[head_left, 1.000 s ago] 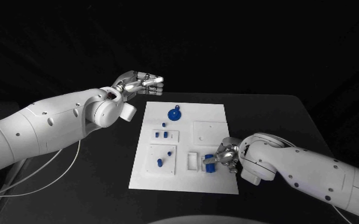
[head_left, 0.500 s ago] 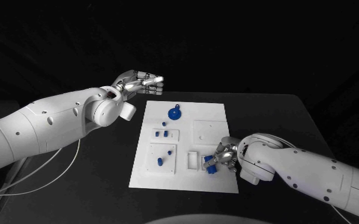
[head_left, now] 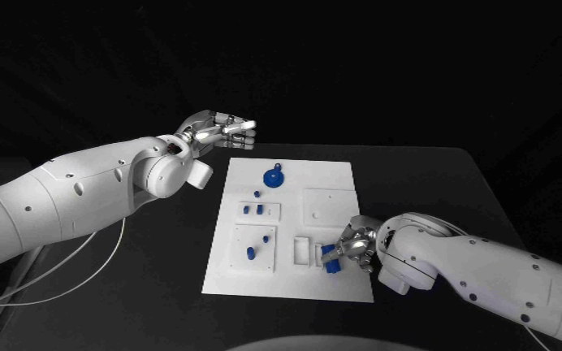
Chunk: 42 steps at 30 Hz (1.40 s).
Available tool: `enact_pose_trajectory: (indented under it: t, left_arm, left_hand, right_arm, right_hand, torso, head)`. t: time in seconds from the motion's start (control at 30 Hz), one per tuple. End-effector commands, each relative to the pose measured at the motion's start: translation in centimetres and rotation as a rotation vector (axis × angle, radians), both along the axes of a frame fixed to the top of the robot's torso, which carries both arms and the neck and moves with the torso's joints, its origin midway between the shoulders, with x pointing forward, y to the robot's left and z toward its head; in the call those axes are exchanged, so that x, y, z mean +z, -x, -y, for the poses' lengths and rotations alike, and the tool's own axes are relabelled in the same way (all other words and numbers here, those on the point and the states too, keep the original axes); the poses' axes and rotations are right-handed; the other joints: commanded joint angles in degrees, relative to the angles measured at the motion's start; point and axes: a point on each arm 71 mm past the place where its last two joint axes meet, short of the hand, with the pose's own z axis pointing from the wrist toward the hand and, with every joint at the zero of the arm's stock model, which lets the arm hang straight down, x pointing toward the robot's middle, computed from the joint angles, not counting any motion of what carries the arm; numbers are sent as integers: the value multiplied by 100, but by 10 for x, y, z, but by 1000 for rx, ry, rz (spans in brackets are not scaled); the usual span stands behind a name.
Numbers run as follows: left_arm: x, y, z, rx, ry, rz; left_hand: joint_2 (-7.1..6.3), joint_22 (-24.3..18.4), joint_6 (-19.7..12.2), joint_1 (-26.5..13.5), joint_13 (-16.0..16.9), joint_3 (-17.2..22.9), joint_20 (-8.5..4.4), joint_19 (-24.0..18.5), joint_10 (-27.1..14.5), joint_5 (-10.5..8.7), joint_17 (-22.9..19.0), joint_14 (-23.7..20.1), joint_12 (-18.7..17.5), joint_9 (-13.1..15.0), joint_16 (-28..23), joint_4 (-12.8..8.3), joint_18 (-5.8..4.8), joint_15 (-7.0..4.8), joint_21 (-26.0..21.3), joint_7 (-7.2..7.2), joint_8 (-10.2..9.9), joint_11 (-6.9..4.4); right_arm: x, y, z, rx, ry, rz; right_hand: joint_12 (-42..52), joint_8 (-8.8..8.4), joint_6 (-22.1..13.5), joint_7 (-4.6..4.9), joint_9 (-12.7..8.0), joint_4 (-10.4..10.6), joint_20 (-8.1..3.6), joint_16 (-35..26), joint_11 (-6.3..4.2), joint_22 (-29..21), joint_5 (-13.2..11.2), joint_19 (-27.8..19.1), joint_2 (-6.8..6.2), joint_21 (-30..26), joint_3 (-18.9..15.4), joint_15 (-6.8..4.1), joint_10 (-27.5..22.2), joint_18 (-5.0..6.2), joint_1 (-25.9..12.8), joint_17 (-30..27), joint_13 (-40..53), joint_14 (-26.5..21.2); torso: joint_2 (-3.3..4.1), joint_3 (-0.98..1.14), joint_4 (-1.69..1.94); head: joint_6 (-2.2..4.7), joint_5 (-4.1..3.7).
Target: Assemble the parts on the task board
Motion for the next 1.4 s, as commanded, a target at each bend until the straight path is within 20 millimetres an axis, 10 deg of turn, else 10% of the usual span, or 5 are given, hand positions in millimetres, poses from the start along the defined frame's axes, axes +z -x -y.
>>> enact_pose_trajectory:
  t: [0.03, 1.4]
  left_arm:
    - [0, 1, 2, -25, 1, -6]
    - [-2, 1, 9, -63, -7, -32]
  left_hand:
    - [15, -5, 9, 3, 6, 5, -38, 6, -36, 17, 0, 56, -20, -5, -21, -17, -42, 1, 8, 21, 2, 19]
    - [-28, -5, 9, -32, 6, 35, -41, -1, -92, -15, 3, 75, -19, -5, -20, 107, -51, -2, 7, 48, 2, 32]
  right_arm:
    - [3, 1, 3, -62, -17, -34]
    - [3, -13, -44, -2, -68, -102]
  right_hand:
    - [-34, 5, 77, -17, -360, 125, -54, -32, -17, 145, -128, 290, -6, 40, 14, -35, 41, -7, 36, -12, -16, -10]
    - [-104, 11, 335, -95, -522, 363, -78, -39, -59, 164, 126, 284, 92, 32, -382, -54, 94, -58, -37, -26, -40, -8]
  torso:
    - [-1, -7, 2]
    - [4, -9, 2]
  head:
    - [-1, 3]
    - [-38, 100]
